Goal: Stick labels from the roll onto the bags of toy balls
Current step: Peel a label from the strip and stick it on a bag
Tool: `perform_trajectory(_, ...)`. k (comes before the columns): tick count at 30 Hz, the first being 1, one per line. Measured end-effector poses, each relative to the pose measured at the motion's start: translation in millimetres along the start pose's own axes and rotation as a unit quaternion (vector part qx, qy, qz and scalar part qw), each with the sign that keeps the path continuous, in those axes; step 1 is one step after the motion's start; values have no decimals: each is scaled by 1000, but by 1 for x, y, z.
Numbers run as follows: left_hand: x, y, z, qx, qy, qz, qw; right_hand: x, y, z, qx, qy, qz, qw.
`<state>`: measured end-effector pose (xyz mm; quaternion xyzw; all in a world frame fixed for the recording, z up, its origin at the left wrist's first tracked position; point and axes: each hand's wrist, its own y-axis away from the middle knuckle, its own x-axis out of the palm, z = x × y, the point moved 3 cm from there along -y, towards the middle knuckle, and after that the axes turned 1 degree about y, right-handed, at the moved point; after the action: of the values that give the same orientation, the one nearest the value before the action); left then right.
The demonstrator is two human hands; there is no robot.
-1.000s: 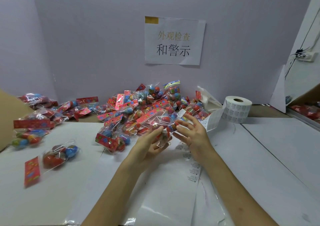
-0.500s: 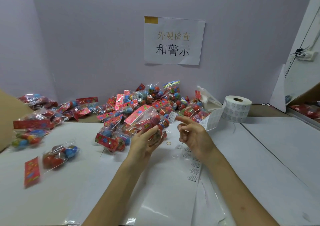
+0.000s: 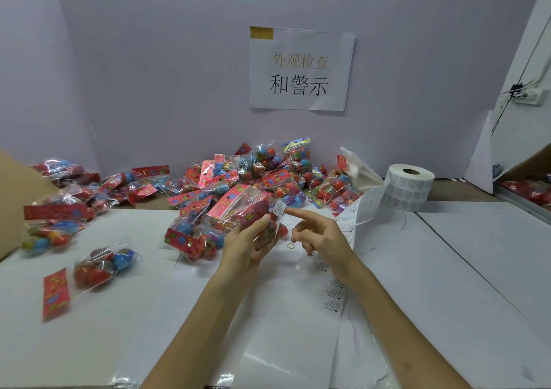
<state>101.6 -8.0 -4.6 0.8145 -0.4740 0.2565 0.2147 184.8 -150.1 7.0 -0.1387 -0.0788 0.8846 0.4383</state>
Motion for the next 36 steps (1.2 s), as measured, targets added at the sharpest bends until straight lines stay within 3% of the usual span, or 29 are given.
perform_trajectory(4, -2, -1, 0, 3, -9, -17, 1000, 3, 1, -7, -33, 147, -23, 988)
perform_trajectory(10, -1, -1, 1, -4, -6, -12, 1000, 4, 1, -12, -47, 270, -38, 961)
perform_trajectory(17, 2, 2, 1, 5, -50, 23, 998, -4, -2, -2, 2, 79, -68, 994)
perform_trajectory(22, 8, 6, 4, 17, -134, 70, 988, -3, 1, -3, -19, 82, -72, 994)
perform_trajectory(31, 9, 5, 6, -2, -152, 69, 986, -9, -1, -5, 6, 22, -107, 994)
perform_trajectory(36, 8, 4, 4, 3, -139, 61, 988, -7, 0, -3, -15, 40, -70, 997)
